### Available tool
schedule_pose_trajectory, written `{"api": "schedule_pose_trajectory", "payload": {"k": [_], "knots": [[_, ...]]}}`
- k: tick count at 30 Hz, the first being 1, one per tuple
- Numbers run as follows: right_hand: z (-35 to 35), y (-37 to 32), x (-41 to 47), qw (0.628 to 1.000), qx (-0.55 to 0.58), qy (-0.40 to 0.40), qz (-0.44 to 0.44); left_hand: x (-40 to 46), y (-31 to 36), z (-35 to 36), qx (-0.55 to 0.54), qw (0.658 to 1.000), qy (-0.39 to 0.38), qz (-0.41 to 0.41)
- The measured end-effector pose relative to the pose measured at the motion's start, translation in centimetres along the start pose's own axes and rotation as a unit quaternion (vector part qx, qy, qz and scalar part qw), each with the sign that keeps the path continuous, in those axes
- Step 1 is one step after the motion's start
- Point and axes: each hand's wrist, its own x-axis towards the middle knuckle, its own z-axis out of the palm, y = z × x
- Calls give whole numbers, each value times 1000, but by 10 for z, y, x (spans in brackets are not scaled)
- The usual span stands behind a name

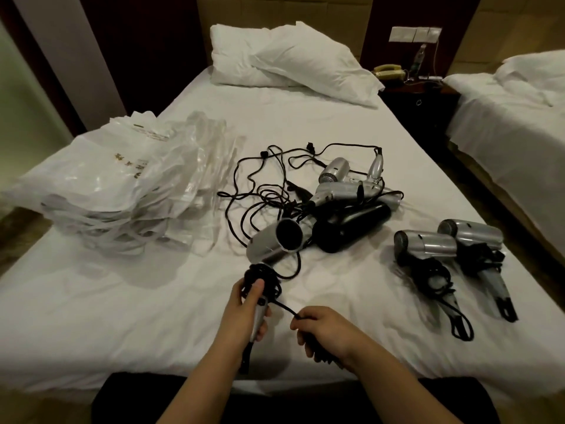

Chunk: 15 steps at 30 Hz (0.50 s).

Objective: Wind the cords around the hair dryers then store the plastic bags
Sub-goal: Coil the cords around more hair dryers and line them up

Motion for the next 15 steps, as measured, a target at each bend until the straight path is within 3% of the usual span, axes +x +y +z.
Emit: {"api": "schedule_pose_trajectory", "payload": {"k": [4,9,15], "knots": [[0,12,5,996,56,33,54,-4,-18,9,75,997,33,-15],[10,16,15,992,93,44,68,0,-28,8,12,999,18,-27],[22,11,30,991,94,58,73,3,-27,-6,44,997,41,-42]]}}
